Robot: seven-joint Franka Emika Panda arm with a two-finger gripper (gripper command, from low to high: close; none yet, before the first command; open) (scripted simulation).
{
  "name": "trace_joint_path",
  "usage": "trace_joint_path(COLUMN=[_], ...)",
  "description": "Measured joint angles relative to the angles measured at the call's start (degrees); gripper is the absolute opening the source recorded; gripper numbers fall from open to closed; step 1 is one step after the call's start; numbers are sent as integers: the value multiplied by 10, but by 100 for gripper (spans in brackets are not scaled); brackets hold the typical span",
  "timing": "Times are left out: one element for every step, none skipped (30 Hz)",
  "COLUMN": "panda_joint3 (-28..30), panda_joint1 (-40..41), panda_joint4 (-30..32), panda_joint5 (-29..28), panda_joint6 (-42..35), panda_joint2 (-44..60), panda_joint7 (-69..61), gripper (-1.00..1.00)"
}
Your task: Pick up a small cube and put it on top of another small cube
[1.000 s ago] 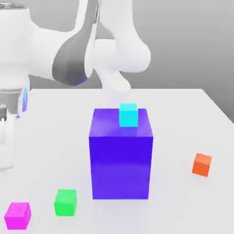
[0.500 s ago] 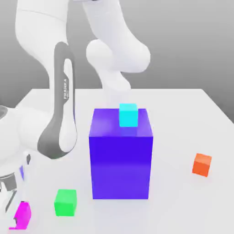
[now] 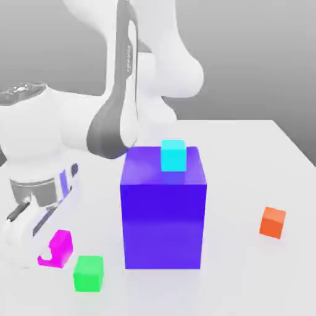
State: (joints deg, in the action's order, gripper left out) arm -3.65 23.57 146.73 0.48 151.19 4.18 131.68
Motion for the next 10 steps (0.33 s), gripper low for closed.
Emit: trace_joint_path(panda_joint3=[-1,-1,1,2,4,5,6,7,7,7], panda_joint1=[-6,-8,-9,-10,-10,-11,-13,-14,-14,-14], panda_joint4=[13,19,22,23,23,22,22,22,22,22], panda_joint5=[-4,-8,-11,-14,-17,-20,-23,-24,-24,-24], panda_joint6=[3,12,25,40,56,72,89,100,100,100], panda_joint2=[-10,-7,3,17,33,50,68,80,80,80], panda_joint7=[29,44,53,59,63,66,68,69,69,69], gripper=[-100,-100,-100,-100,-100,-100,-100,100,100,100])
